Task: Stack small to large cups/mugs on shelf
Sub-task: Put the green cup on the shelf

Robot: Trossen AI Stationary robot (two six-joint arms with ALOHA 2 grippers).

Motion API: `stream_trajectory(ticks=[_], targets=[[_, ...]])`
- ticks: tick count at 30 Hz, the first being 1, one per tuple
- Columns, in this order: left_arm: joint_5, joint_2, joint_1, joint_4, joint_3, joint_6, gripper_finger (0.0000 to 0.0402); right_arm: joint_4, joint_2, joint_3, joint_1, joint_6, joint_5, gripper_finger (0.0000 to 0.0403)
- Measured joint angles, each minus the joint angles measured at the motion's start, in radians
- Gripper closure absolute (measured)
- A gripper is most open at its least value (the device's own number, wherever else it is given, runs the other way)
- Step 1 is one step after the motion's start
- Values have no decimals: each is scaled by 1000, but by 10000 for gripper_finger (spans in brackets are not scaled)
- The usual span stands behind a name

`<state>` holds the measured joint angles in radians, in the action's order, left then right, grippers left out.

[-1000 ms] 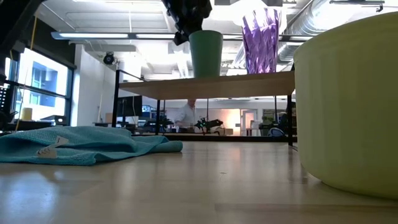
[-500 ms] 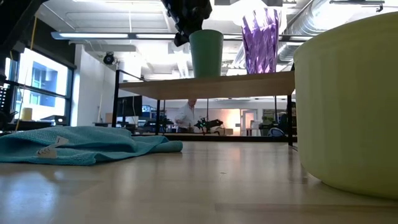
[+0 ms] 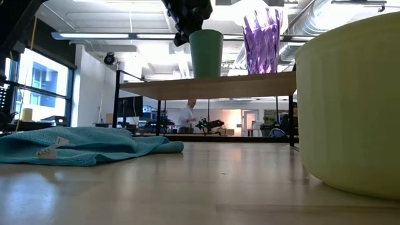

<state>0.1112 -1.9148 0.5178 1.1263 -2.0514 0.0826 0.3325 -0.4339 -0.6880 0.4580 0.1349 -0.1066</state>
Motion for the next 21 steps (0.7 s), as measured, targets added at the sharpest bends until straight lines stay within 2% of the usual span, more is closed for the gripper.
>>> stream_trajectory(ticks=[21], targets=[[8,14,13,22,2,3,401,5,0,0,0,-2,0,336]])
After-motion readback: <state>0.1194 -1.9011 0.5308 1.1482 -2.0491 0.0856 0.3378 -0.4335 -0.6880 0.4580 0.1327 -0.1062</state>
